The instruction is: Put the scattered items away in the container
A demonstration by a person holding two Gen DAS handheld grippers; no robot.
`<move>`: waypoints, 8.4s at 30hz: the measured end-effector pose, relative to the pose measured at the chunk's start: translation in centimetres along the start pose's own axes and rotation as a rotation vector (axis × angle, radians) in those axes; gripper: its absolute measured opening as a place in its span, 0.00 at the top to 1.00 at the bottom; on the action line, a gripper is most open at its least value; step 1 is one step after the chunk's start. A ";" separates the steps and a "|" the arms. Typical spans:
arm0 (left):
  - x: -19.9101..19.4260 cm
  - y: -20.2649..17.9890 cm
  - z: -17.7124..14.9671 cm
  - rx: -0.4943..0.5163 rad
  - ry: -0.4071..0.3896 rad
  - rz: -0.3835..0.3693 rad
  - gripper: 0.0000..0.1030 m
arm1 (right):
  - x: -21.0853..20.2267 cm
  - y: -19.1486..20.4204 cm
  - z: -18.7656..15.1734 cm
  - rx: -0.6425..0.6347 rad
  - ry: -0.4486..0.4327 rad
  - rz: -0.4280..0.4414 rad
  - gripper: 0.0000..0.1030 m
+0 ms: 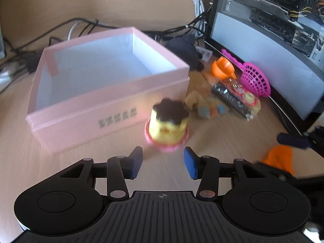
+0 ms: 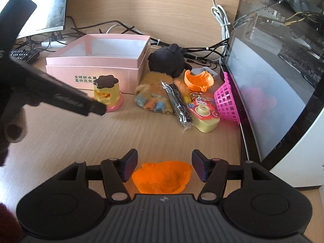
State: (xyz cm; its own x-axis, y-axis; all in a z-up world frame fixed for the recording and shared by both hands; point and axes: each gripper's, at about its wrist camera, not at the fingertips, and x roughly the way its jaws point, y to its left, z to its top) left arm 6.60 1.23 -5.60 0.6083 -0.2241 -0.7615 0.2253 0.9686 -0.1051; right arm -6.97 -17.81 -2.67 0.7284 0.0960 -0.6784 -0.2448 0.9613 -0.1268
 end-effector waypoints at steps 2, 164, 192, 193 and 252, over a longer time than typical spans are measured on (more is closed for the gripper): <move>-0.8 0.2 -0.7 -0.003 0.010 -0.009 0.56 | 0.1 0.1 0.1 0.000 -0.004 0.008 0.40; -8.6 5.9 3.1 -0.087 -0.168 0.030 0.42 | 1.2 4.8 8.3 -0.090 -0.004 0.281 0.53; -4.8 6.0 1.2 -0.175 -0.255 0.069 0.00 | 4.6 2.4 5.9 0.023 -0.051 -0.045 0.27; -4.4 5.5 0.6 -0.174 -0.226 0.038 0.00 | 4.6 2.2 5.3 0.015 -0.028 -0.076 0.30; -5.7 0.8 -1.2 -0.031 -0.063 -0.002 0.00 | 6.5 -1.8 6.1 -0.024 -0.007 -0.148 0.67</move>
State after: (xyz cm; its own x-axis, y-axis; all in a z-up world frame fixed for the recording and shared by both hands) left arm 2.35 3.39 -2.09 0.6548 -0.2315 -0.7195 0.2036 0.9708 -0.1271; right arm 2.11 -17.30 -2.49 0.7621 -0.0443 -0.6460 -0.1498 0.9586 -0.2423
